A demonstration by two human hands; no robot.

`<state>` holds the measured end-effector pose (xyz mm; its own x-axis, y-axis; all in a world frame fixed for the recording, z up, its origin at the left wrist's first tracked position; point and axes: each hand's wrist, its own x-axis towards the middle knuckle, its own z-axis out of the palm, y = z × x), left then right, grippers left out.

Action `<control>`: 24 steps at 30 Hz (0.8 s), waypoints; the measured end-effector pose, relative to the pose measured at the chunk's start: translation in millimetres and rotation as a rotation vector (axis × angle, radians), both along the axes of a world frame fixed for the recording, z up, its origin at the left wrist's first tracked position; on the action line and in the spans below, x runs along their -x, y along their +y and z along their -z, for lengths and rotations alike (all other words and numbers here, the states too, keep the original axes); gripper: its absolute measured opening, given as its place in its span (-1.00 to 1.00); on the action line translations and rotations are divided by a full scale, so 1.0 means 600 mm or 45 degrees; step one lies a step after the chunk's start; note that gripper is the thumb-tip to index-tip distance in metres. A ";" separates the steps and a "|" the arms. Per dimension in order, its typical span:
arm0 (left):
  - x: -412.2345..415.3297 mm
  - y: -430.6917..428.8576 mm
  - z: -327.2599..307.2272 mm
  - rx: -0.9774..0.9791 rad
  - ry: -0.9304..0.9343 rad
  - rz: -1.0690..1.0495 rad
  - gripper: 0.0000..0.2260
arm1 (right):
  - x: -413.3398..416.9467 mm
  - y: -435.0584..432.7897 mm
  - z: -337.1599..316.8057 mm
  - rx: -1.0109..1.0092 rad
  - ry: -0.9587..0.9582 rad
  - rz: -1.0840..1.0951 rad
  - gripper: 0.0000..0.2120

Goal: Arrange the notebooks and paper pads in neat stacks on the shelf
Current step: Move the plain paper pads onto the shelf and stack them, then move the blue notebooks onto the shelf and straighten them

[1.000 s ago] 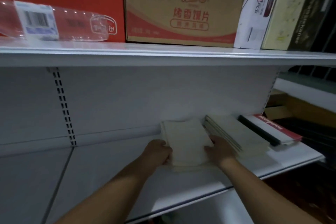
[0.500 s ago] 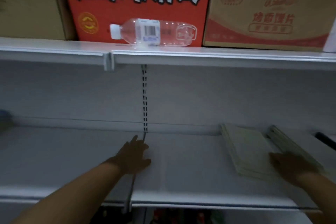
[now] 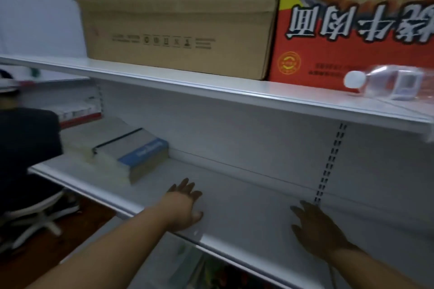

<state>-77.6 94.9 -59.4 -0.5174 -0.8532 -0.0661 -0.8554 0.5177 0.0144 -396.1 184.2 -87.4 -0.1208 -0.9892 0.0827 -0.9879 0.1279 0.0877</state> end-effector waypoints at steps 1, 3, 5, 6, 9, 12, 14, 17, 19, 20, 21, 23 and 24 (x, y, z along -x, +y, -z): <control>-0.033 -0.003 0.000 0.011 0.004 -0.026 -0.40 | -0.054 -0.022 0.006 -0.129 -0.074 -0.056 -0.46; -0.096 -0.004 0.001 0.014 0.016 -0.074 -0.40 | -0.150 -0.063 0.010 -0.252 -0.149 -0.188 -0.46; -0.155 -0.007 0.002 0.020 0.031 -0.118 -0.41 | -0.227 -0.097 0.014 -0.288 -0.208 -0.283 -0.46; -0.180 -0.009 0.002 0.029 0.045 -0.142 -0.42 | -0.259 -0.112 0.014 -0.298 -0.255 -0.310 -0.47; -0.240 -0.026 0.005 0.043 0.113 -0.232 -0.44 | -0.343 -0.161 0.017 -0.316 -0.431 -0.356 -0.48; -0.279 -0.060 0.011 0.029 0.186 -0.311 -0.45 | -0.413 -0.217 0.019 -0.316 -0.606 -0.352 -0.50; -0.299 -0.090 0.012 0.026 0.228 -0.341 -0.46 | -0.459 -0.264 0.019 -0.249 -0.769 -0.314 -0.52; -0.323 -0.141 0.004 0.067 0.302 -0.380 -0.49 | -0.525 -0.342 0.021 -0.160 -1.226 -0.141 -0.53; -0.335 -0.174 -0.001 0.083 0.368 -0.383 -0.51 | -0.561 -0.399 0.025 -0.125 -1.563 0.031 -0.40; -0.343 -0.188 -0.003 0.087 0.401 -0.382 -0.51 | -0.576 -0.427 0.028 -0.104 -1.652 0.098 -0.32; -0.351 -0.200 -0.004 0.094 0.432 -0.375 -0.52 | -0.590 -0.450 0.029 -0.102 -1.687 0.157 -0.26; -0.370 -0.223 -0.008 0.141 0.517 -0.360 -0.53 | -0.612 -0.483 0.030 -0.132 -1.687 0.223 -0.22; -0.379 -0.232 -0.011 0.175 0.587 -0.361 -0.53 | -0.619 -0.496 0.033 -0.155 -1.681 0.227 -0.25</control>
